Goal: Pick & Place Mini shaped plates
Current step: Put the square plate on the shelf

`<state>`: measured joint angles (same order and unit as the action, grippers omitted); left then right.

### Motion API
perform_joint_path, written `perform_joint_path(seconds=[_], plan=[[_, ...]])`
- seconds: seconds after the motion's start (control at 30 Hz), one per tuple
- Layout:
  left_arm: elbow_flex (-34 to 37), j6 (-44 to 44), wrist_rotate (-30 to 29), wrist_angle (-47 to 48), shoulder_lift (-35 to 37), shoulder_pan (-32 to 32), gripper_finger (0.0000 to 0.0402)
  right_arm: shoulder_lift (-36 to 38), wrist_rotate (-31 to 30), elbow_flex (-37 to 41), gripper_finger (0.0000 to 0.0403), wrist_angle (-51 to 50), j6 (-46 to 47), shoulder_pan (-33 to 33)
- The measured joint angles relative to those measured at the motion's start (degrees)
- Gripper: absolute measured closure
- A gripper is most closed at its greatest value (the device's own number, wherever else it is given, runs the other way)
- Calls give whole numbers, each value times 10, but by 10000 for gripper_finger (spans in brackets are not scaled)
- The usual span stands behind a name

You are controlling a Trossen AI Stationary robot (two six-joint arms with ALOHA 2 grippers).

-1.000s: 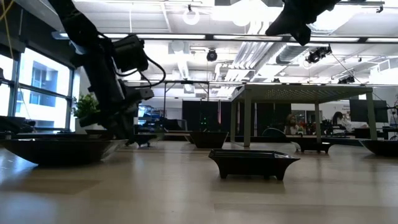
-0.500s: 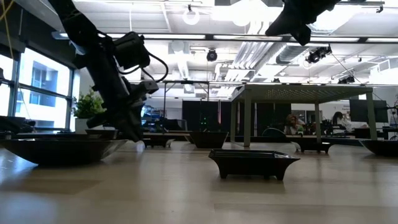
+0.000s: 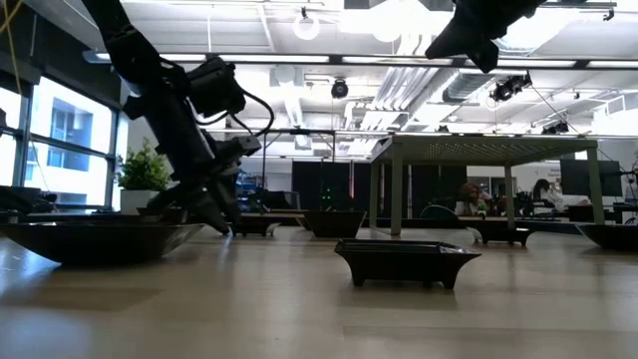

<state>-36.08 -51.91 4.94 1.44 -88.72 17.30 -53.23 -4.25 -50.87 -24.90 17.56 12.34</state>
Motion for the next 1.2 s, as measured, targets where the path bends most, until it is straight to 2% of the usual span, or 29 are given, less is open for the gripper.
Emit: perform_joint_path(seconds=[0.1, 0.33, 0.57, 0.73, 0.97, 1.2], plan=[[0, -4, 2, -3, -2, 0, 309, 0, -1, 0, 397, 0, 1, 0], [0, 4, 8, -9, 3, -1, 394, 0, -3, 0, 401, 0, 2, 0], [1, 6, 9, -5, 23, 0, 397, 0, -3, 0, 396, 0, 3, 0], [1, 6, 0, -5, 80, 0, 397, 0, -2, 0, 400, 7, 24, 0], [-16, 38, -90, -22, 185, -1, 400, -37, -12, 0, 400, 121, 80, 0], [-114, 147, -182, -26, 195, -1, 401, -144, -5, 0, 393, 289, 143, -4]])
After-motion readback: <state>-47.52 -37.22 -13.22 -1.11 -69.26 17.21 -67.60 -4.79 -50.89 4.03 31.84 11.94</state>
